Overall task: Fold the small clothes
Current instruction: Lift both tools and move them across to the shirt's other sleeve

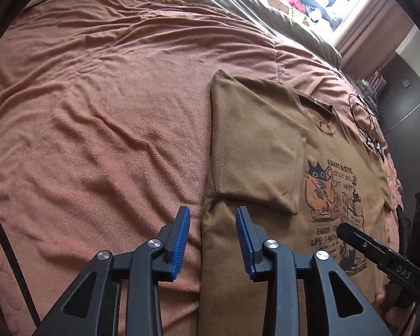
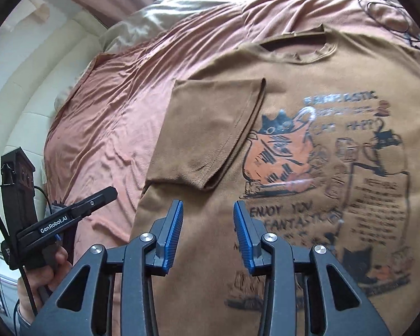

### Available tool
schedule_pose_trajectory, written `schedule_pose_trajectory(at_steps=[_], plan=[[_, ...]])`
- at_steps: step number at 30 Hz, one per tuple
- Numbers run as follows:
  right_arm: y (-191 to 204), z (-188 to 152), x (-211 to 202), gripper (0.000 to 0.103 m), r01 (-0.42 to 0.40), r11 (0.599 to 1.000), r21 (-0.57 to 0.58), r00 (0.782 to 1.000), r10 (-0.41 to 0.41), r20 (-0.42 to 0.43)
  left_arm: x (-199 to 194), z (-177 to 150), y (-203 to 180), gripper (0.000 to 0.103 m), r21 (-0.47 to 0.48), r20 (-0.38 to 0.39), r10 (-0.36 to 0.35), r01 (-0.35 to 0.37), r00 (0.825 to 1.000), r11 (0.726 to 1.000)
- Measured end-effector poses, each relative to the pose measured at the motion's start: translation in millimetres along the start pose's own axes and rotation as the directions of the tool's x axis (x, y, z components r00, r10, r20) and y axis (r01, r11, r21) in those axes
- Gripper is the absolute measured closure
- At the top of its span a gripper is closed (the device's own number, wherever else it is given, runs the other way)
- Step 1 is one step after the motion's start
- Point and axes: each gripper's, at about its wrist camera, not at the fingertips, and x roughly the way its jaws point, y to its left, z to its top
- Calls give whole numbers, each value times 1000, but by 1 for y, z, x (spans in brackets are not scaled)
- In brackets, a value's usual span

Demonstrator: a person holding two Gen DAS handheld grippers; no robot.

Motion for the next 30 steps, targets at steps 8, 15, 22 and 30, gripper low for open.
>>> schedule_pose_trajectory(at_steps=[8, 15, 22, 30], plan=[[0, -35, -92, 67, 43, 999, -24, 996, -41, 81, -59, -24, -37, 36, 40, 67, -24, 21, 997, 999], [-14, -69, -164, 57, 44, 999, 20, 991, -46, 129, -108, -49, -70, 16, 77, 124, -35, 26, 992, 997], [-27, -100, -226, 21, 77, 996, 35, 975, -83, 206, -137, -76, -100, 9, 84, 146, -56, 44, 988, 995], [-57, -121, -272, 0, 68, 996, 65, 964, -82, 254, -158, -99, -141, 3, 112, 181, -82, 62, 980, 992]])
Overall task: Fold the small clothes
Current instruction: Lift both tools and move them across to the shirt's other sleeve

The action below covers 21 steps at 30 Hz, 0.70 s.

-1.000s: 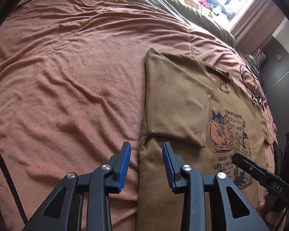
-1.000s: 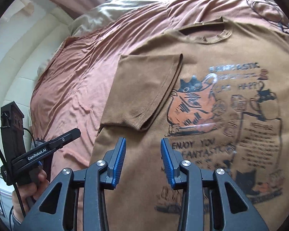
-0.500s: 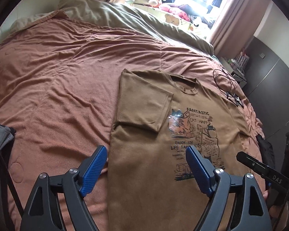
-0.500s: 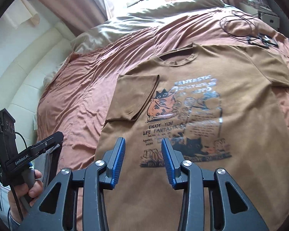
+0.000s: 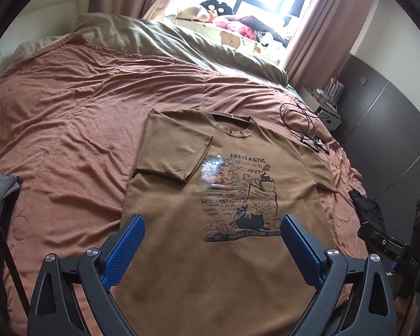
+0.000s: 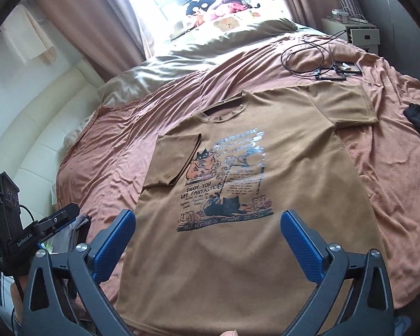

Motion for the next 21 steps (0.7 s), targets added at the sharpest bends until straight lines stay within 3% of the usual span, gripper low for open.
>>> schedule_pose_trajectory(at_steps=[9, 21], plan=[[-50, -2, -25, 0, 39, 998, 44, 998, -41, 45, 12, -7, -51, 2, 45, -4, -41, 41, 999, 998], [-102, 13, -29, 0, 100, 993, 62, 986, -107, 125, 70, -6, -108, 2, 126, -66, -102, 109, 993, 986]])
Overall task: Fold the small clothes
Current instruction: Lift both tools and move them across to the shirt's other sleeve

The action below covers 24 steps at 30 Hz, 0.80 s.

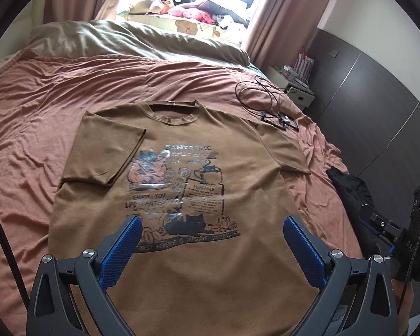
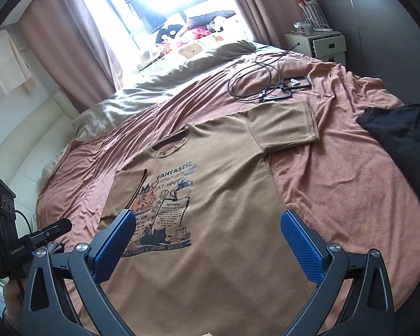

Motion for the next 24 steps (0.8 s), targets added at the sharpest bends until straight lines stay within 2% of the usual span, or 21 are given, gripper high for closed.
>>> schedule_pose_trajectory(at_steps=[7, 10, 16, 18, 24], plan=[[-37, 18, 17, 0, 45, 998, 37, 999, -45, 2, 42, 12, -17, 3, 2, -10, -45, 45, 999, 999], [-56, 27, 28, 2, 35, 997, 71, 999, -35, 0, 61, 19, -23, 4, -4, -15, -58, 58, 998, 998], [-97, 40, 56, 11, 2, 986, 166, 1000, -2, 3, 100, 35, -33, 10, -16, -30, -66, 66, 997, 998], [-111, 43, 66, 17, -24, 976, 215, 1000, 24, 5, 112, 40, -36, 12, -16, -34, -67, 67, 997, 998], [-152, 53, 103, 28, -86, 937, 338, 996, 84, 19, 149, 56, -48, 17, -10, -60, -78, 77, 995, 997]])
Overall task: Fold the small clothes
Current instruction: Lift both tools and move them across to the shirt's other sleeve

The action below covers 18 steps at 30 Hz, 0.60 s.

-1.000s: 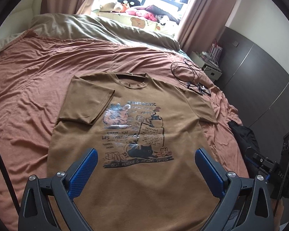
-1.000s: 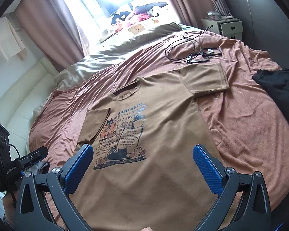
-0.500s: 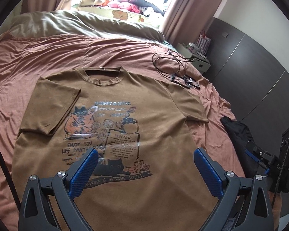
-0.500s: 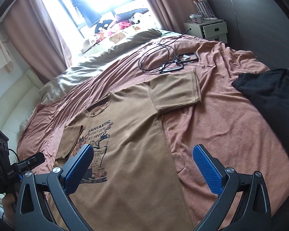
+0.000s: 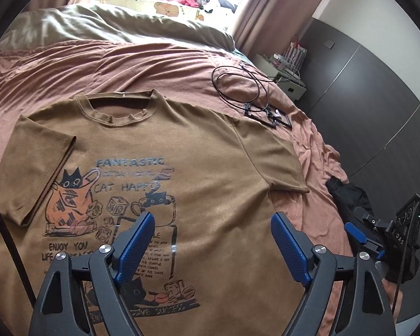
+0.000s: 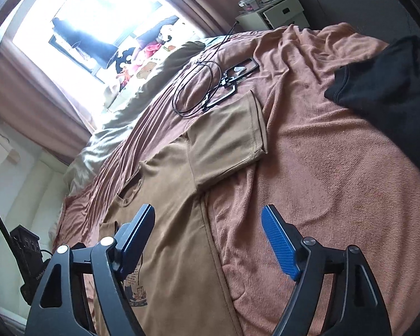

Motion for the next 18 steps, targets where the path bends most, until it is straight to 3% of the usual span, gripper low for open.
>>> schedule_pose_trajectory(at_steps=[10, 18], plan=[[-43, 29, 59, 45, -45, 984, 173, 999, 49, -20, 63, 26, -17, 34, -3, -41, -23, 23, 999, 1000], [-56, 48, 95, 58, 3, 972, 235, 998, 11, -60, 112, 40, -28, 53, -8, -80, -49, 49, 996, 999]])
